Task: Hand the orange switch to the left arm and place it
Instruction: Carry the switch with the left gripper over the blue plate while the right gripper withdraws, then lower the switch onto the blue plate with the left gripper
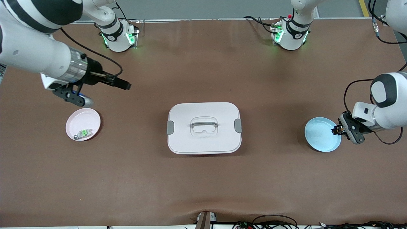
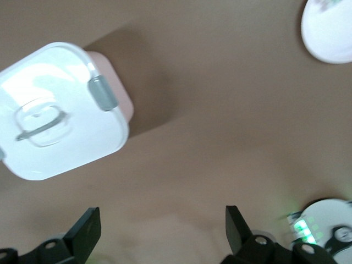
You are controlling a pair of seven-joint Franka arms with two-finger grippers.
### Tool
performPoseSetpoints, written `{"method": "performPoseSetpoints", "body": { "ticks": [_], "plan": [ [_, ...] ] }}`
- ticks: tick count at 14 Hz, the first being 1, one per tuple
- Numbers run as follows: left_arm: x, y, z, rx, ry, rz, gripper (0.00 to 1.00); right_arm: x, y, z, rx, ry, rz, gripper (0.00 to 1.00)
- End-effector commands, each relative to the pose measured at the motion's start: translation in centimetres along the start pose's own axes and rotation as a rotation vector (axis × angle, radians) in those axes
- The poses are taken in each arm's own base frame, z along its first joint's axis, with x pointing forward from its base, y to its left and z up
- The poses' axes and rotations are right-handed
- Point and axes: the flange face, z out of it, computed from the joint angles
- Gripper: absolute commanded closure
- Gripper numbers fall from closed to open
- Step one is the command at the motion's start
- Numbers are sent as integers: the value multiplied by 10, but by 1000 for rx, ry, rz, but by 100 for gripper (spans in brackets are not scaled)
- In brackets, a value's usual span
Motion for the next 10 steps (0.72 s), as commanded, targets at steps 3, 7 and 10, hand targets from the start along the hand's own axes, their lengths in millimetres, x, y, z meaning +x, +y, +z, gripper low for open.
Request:
{"method": "performPoseSetpoints", "body": {
  "ticks": [3, 7, 10],
  "plan": [
    [28, -11, 41, 70, -147, 265, 100, 9, 63, -8, -89, 59, -150, 0],
    [32, -9, 65, 55, -141, 274, 100, 25, 99, -21, -132, 94, -226, 0],
    [32, -2, 77, 41, -140, 284, 100, 45, 135, -28, -120, 104, -281, 0]
  ]
}}
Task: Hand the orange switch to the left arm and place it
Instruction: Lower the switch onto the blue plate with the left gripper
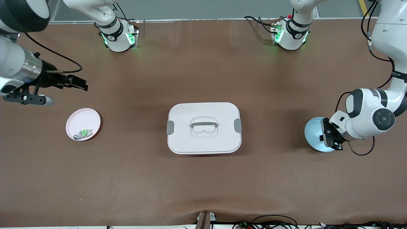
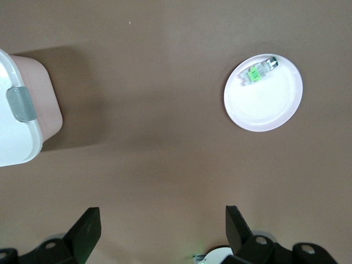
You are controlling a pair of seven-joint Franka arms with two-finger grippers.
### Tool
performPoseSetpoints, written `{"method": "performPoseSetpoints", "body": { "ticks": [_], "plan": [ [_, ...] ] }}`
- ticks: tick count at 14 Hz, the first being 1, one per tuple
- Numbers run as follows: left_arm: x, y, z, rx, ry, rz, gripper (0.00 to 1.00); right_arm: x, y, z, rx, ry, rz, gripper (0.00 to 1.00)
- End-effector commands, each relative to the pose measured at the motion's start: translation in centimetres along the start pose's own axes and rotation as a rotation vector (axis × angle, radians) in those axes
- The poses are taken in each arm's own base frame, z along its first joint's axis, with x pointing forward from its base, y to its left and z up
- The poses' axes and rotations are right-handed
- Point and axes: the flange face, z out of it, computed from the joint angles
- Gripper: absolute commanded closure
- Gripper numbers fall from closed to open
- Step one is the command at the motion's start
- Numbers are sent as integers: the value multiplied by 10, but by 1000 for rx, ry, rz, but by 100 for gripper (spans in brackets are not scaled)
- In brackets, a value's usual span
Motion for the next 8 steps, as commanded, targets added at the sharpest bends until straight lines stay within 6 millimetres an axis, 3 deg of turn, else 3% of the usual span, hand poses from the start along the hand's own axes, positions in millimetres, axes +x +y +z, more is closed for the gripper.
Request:
{"method": "performPoseSetpoints", "body": {
  "ticks": [1, 4, 8],
  "plan": [
    [3, 7, 10, 23, -26, 48, 100, -1, 39, -2, -3, 26, -46, 0],
    [3, 15, 19, 38, -25, 59, 100, 2, 71, -5, -29, 35, -49, 0],
    [-3, 26, 28, 11, -25, 51, 100, -12, 85, -19, -64, 74, -49, 0]
  ]
}}
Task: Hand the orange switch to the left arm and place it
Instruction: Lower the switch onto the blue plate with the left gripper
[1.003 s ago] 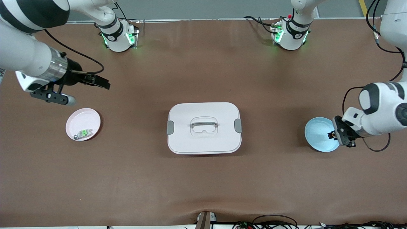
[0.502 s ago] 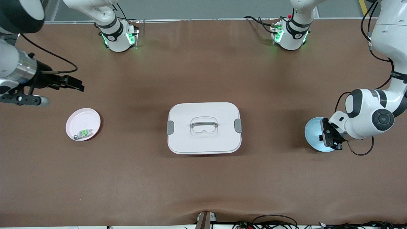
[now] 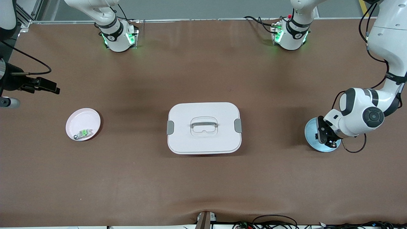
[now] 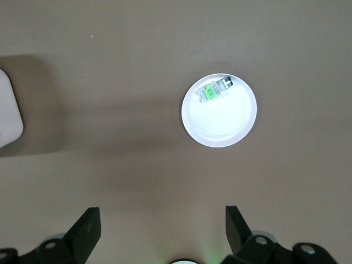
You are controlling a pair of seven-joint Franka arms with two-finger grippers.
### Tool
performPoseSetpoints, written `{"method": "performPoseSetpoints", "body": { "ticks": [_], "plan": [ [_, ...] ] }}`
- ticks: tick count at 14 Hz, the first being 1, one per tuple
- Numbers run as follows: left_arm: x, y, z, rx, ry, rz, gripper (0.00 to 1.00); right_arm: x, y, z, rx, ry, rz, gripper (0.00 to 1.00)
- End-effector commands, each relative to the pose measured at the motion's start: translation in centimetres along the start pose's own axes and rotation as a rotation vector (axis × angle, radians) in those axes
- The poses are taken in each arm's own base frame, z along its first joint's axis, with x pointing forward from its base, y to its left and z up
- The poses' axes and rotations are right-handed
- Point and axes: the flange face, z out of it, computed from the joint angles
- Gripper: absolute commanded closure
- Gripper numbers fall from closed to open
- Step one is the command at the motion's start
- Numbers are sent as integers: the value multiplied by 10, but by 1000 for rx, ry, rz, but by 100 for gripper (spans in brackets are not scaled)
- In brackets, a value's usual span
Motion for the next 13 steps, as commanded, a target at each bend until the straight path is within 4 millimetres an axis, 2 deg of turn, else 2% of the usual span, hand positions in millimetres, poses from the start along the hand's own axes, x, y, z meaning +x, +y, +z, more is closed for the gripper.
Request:
{"method": "performPoseSetpoints", "body": {
  "ticks": [1, 2, 5, 7, 11, 12, 13],
  "plan": [
    [-12, 13, 2, 1, -15, 2, 100, -28, 3, -13, -32, 61, -16, 0],
    [-22, 17, 6, -7, -16, -11, 100, -36, 3, -13, -29, 78, -17, 0],
    [-33, 27, 13, -14, -9, -53, 100, -54, 5, -11, -22, 110, -8, 0],
    [-37, 28, 14, -11, -8, -81, 100, -54, 4, -15, -25, 116, -8, 0],
    [-29, 25, 12, -5, -5, -112, 100, -46, 3, -47, -29, 161, -7, 0],
    [-26, 23, 10, 0, -3, -109, 82, -46, 4, -51, -28, 169, -4, 0],
    [-23, 21, 7, 7, 4, -109, 1, -46, 5, -53, -29, 175, -7, 0]
  ]
}}
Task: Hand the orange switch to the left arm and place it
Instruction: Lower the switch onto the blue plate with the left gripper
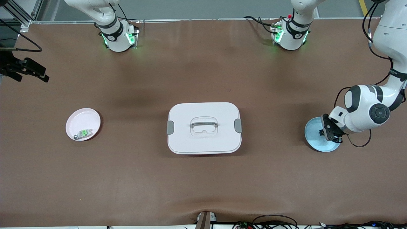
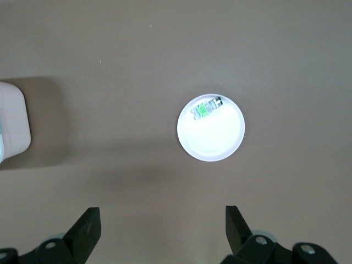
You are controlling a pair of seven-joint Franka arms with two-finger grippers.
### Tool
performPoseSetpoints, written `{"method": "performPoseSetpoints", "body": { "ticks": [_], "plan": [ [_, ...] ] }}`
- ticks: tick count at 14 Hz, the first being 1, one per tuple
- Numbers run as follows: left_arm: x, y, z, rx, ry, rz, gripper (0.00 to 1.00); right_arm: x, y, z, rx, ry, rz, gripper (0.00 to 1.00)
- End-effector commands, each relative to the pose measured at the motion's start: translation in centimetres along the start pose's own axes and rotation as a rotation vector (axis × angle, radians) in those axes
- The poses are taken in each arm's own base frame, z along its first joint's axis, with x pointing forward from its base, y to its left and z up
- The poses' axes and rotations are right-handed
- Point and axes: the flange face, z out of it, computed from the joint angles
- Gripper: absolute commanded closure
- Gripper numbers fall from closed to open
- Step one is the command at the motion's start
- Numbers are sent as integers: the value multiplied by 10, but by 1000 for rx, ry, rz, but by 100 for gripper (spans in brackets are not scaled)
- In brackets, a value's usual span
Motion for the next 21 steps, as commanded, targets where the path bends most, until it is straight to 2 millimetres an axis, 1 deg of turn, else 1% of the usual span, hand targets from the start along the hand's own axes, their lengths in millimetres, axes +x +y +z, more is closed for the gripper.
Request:
{"method": "performPoseSetpoints", "body": {
  "ticks": [1, 3, 4, 6, 8, 9, 10, 11, 12, 14, 15, 16, 17, 18, 20, 21],
  "plan": [
    [11, 1, -10, 26, 1, -8, 0, 5, 4, -13, -22, 19, 1, 0],
    [24, -3, -31, 54, 2, -41, 0, 5, 4, -16, -19, 26, 3, 0],
    [24, -4, -47, 77, -7, -87, 0, 5, 4, -16, -19, 24, 4, 0],
    [35, -7, -68, 110, -5, -146, 0, 5, 3, -16, -19, 24, 0, 0],
    [40, -10, -94, 154, -4, -213, 0, 6, 3, -15, -19, 22, -5, 0],
    [42, -11, -110, 176, 8, -275, 0, 7, 3, -12, -18, 18, -2, 0],
    [45, -11, -131, 199, 35, -351, 0, 7, 3, -13, -18, 21, -3, 0],
    [52, -13, -152, 230, 54, -401, 0, 7, 3, -13, -18, 21, -2, 0],
    [55, -16, -169, 255, 60, -442, 0, 7, 3, -13, -18, 19, -3, 0],
    [53, -19, -197, 278, 66, -551, 0, 7, 2, -13, -18, 19, -6, 0],
    [57, -20, -213, 286, 72, -608, 0, 7, 1, -13, -18, 19, -8, 0],
    [72, -18, -231, 281, 96, -682, 0, 8, 0, -12, -18, 18, -8, 0],
    [84, -20, -252, 279, 142, -787, 0, 8, 1, -12, -18, 18, -6, 0],
    [93, -24, -268, 269, 170, -866, 0, 7, 2, -13, -18, 19, -6, 0],
    [110, -28, -296, 238, 197, -1017, 0, 7, 0, -13, -18, 19, -8, 0],
    [121, -27, -306, 219, 201, -1077, 0, 8, -1, -12, -18, 18, -8, 0]
  ]
}}
